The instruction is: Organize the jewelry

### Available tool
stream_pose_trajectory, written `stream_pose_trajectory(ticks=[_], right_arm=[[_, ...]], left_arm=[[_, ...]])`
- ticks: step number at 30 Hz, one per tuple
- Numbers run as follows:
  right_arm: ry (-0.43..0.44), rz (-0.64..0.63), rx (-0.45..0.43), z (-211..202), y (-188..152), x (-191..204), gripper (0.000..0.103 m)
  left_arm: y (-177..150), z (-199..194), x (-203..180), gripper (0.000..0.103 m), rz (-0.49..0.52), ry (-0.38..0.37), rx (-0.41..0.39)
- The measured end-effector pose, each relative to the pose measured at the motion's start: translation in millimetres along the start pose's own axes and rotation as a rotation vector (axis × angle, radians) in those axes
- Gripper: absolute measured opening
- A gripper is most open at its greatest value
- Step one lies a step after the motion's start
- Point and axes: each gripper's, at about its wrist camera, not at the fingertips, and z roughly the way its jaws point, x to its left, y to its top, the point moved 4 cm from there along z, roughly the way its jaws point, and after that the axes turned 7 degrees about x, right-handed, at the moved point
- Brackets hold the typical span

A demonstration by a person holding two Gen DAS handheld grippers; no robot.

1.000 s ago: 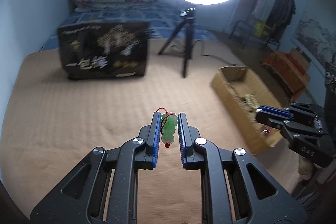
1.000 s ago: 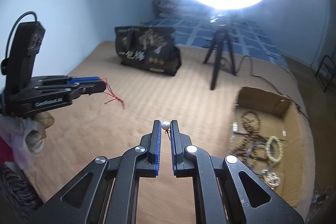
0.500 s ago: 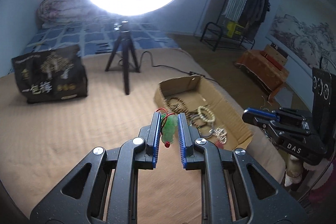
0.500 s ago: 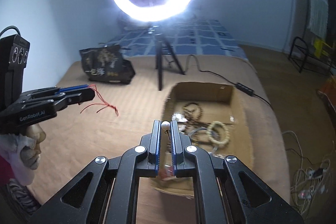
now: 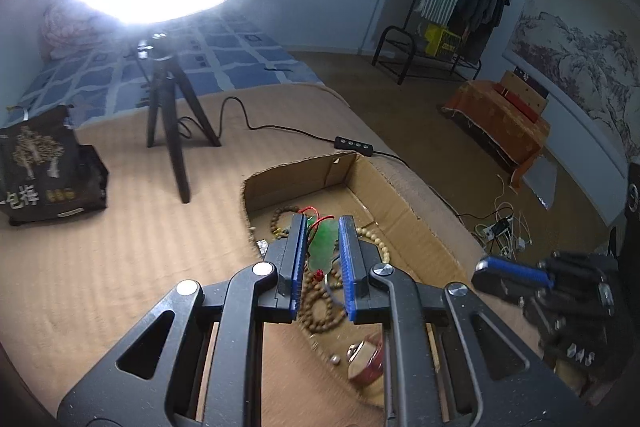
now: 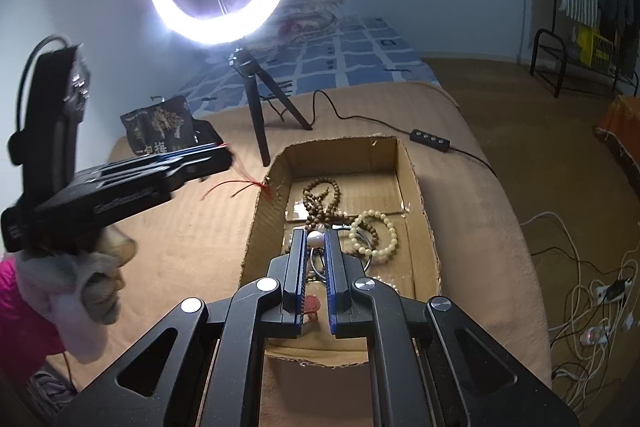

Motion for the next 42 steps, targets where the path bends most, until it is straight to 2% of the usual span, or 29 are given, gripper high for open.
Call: stream_pose_trajectory(ticks=[7,14,16,17,18,19,21,23,24,26,27,29,42], right_arm=[[0.008,0.029,0.028,8.3,-2.5,-7.6,0.007],[-0.016,0.053,0.041,11.9,-2.9,-14.8,0.007],[-0.026,0.049,0.038,10.7,-2.5,-14.6,0.007],[-0.030,0.047,0.038,10.7,-2.3,-14.6,0.007],[-0.035,0.044,0.035,10.0,-2.2,-14.2,0.007],[-0.038,0.043,0.035,10.2,-1.6,-14.3,0.008],[-0.049,0.041,0.032,9.6,-1.7,-14.1,0.021],[-0.064,0.041,0.020,9.8,-1.1,-13.5,0.040],[-0.069,0.040,0.017,10.2,-0.3,-13.9,0.042],[-0.081,0.040,0.013,9.6,0.3,-13.7,0.048],[-0.084,0.042,0.009,8.9,0.7,-13.9,0.051],[-0.092,0.045,-0.002,6.5,1.4,-13.8,0.063],[-0.143,0.044,-0.042,-18.8,2.9,-5.7,0.065]], left_arm=[[10.8,29.9,-13.3,0.015,0.006,0.020,0.035],[12.7,33.2,-22.0,0.015,0.017,0.029,0.047],[13.1,31.5,-23.4,0.023,0.021,0.040,0.043],[13.5,30.3,-23.6,0.035,0.021,0.045,0.039],[14.2,28.4,-24.5,0.042,0.021,0.047,0.031],[14.9,26.1,-24.7,0.042,0.022,0.051,0.023],[16.0,24.3,-24.1,0.043,0.024,0.058,0.020],[16.3,22.2,-24.0,0.048,0.032,0.071,0.014],[16.3,21.1,-23.9,0.054,0.035,0.076,0.010],[16.1,17.6,-23.1,0.061,0.037,0.087,-0.003],[16.0,15.7,-22.8,0.061,0.038,0.089,-0.007],[15.6,11.6,-21.9,0.061,0.040,0.096,-0.014],[3.0,-33.6,-23.5,0.062,0.043,0.112,-0.057]])
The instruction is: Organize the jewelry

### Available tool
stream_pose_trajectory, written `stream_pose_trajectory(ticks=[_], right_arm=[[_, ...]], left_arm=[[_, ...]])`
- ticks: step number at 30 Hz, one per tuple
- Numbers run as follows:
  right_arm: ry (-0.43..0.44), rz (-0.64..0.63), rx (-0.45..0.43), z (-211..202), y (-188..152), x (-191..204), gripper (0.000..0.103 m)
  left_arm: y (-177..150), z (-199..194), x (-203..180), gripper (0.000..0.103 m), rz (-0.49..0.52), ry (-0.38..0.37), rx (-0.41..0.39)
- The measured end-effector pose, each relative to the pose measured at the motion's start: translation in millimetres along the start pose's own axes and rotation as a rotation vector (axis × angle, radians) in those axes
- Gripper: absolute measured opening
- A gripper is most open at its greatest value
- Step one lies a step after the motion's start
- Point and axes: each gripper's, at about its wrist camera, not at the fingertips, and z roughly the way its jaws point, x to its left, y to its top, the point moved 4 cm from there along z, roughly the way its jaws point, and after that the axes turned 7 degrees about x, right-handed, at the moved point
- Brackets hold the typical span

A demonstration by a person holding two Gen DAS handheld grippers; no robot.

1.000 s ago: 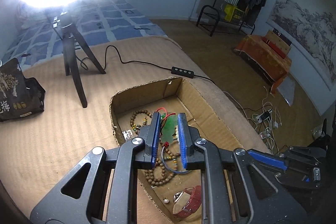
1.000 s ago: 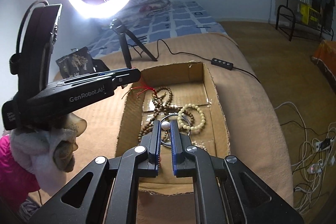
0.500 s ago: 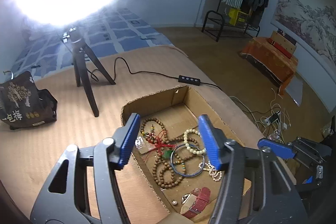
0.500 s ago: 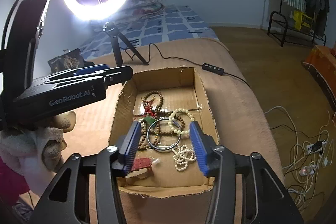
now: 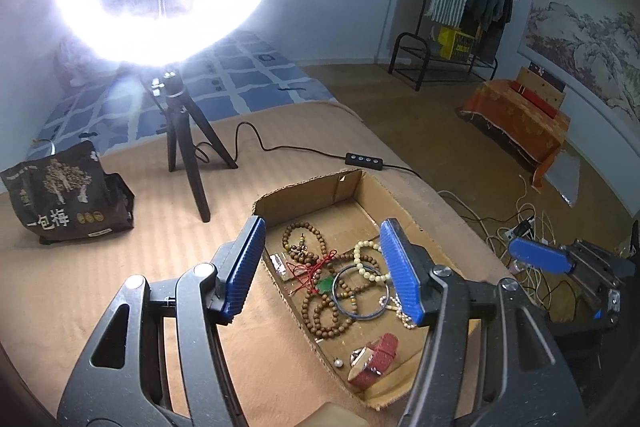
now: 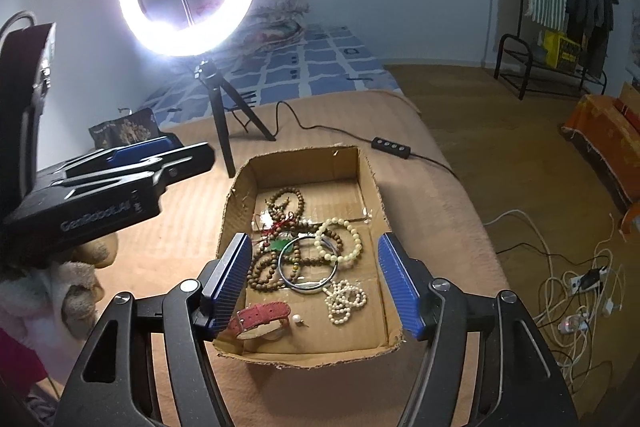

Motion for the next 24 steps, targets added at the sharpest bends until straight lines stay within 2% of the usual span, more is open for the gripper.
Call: stream_pose_trajectory(ticks=[9,12,15,24], right_arm=[[-0.057,-0.015,-0.078,-40.9,6.7,10.9,0.066],[-0.085,-0.019,-0.108,-55.1,8.0,15.5,0.074],[-0.122,-0.022,-0.156,-73.2,8.1,20.5,0.078],[-0.164,-0.034,-0.229,-106.8,-2.9,38.1,0.079]], left_arm=[[-6.3,-61.5,0.6,0.062,0.005,0.010,-0.069],[-10.7,-83.5,1.4,0.062,0.007,0.010,-0.092],[-19.1,-108.2,2.2,0.069,0.016,0.017,-0.126],[-54.5,-163.6,7.6,0.073,0.011,0.038,-0.189]])
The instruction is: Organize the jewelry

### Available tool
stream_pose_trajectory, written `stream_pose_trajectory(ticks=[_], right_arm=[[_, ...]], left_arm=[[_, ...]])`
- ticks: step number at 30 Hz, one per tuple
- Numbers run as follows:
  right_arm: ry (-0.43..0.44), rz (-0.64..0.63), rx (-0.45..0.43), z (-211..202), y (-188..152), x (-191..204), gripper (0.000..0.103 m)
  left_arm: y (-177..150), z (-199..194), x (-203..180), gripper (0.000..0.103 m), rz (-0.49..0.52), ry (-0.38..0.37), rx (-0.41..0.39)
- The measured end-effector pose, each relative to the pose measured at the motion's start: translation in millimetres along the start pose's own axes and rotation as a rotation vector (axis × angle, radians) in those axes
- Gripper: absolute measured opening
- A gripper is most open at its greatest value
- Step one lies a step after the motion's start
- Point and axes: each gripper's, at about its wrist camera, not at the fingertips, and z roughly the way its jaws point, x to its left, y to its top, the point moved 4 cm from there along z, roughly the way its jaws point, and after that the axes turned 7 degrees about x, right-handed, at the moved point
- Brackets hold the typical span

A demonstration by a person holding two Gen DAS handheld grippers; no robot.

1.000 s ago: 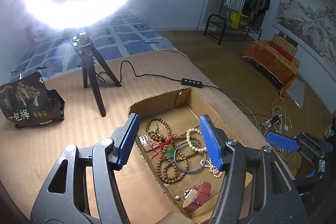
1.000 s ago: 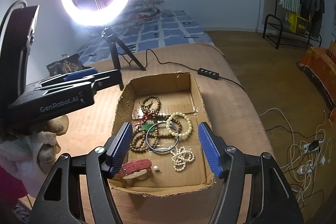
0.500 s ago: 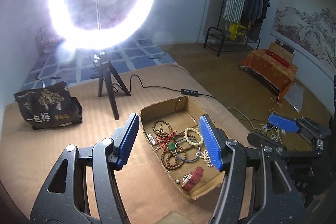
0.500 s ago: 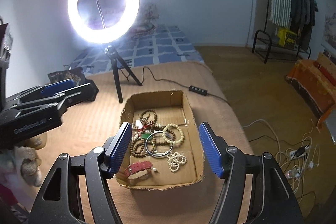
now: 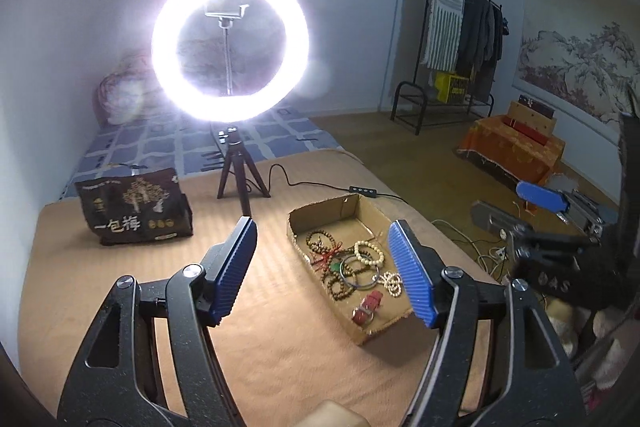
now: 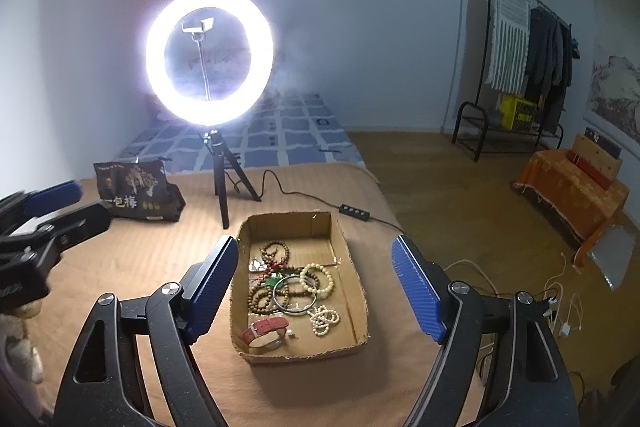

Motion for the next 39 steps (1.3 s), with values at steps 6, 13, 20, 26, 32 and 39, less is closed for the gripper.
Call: stream_pose_trajectory(ticks=[6,13,20,26,32,39], right_arm=[[0.032,0.051,-0.020,-14.1,-8.5,4.9,0.080],[0.016,0.051,-0.024,-7.9,-17.0,12.8,0.081],[-0.008,0.032,-0.046,-5.0,-19.4,13.3,0.081],[-0.021,0.054,-0.061,-6.2,-19.7,9.4,0.082],[-0.030,0.039,-0.057,-3.5,-21.4,11.8,0.083],[-0.054,-0.003,-0.043,1.7,-25.0,15.5,0.083]], left_arm=[[-19.9,-27.3,4.3,0.082,-0.019,0.020,-0.016],[-35.2,-28.0,9.0,0.083,-0.006,0.042,0.010],[-47.4,-26.5,10.4,0.097,0.001,0.112,0.056],[-49.2,-36.6,9.1,0.103,0.027,0.142,0.002],[-51.3,-37.9,8.8,0.103,0.011,0.131,-0.005],[-56.5,-36.6,7.5,0.103,0.006,0.130,0.008]])
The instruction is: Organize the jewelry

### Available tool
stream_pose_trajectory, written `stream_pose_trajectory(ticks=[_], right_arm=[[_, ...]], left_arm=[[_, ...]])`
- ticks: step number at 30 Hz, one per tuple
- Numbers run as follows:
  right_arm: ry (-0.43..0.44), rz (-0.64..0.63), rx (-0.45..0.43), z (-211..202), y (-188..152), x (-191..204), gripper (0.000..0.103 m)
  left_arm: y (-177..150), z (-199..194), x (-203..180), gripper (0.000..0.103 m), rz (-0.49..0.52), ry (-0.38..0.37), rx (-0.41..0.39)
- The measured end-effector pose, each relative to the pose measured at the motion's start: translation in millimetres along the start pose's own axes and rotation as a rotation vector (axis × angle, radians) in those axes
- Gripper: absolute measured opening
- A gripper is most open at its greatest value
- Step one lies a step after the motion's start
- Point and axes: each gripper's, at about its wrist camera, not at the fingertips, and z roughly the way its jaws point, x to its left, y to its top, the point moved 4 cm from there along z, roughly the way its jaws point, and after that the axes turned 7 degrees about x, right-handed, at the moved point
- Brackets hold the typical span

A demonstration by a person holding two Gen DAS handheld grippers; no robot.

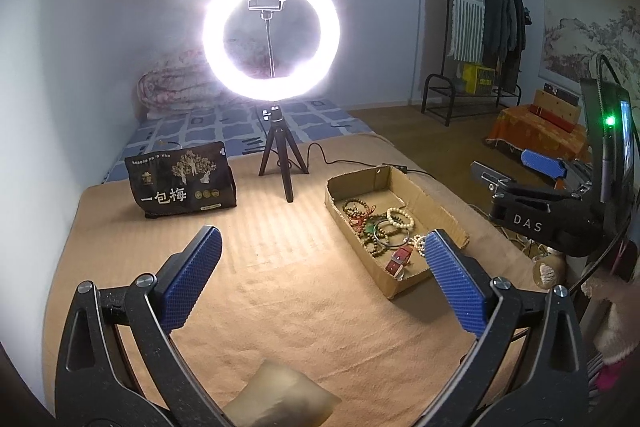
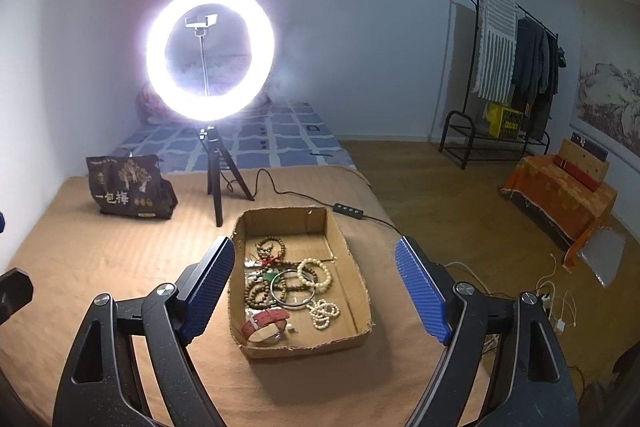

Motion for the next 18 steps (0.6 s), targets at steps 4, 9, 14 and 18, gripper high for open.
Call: stream_pose_trajectory(ticks=[4,9,14,18], right_arm=[[0.005,0.011,0.001,0.2,-0.5,-2.6,0.083],[-0.001,0.013,0.006,2.1,-0.3,-4.6,0.083],[-0.006,0.016,0.004,1.3,-0.9,-6.2,0.083],[-0.008,0.019,0.006,1.4,-2.2,-7.3,0.083]], left_arm=[[0.3,1.4,-0.6,0.103,-0.007,-0.011,0.011],[0.3,1.7,-0.3,0.103,-0.007,-0.011,0.010],[0.9,1.7,-1.3,0.103,-0.008,-0.013,0.009],[1.3,1.8,-2.6,0.103,-0.007,-0.013,0.008]])
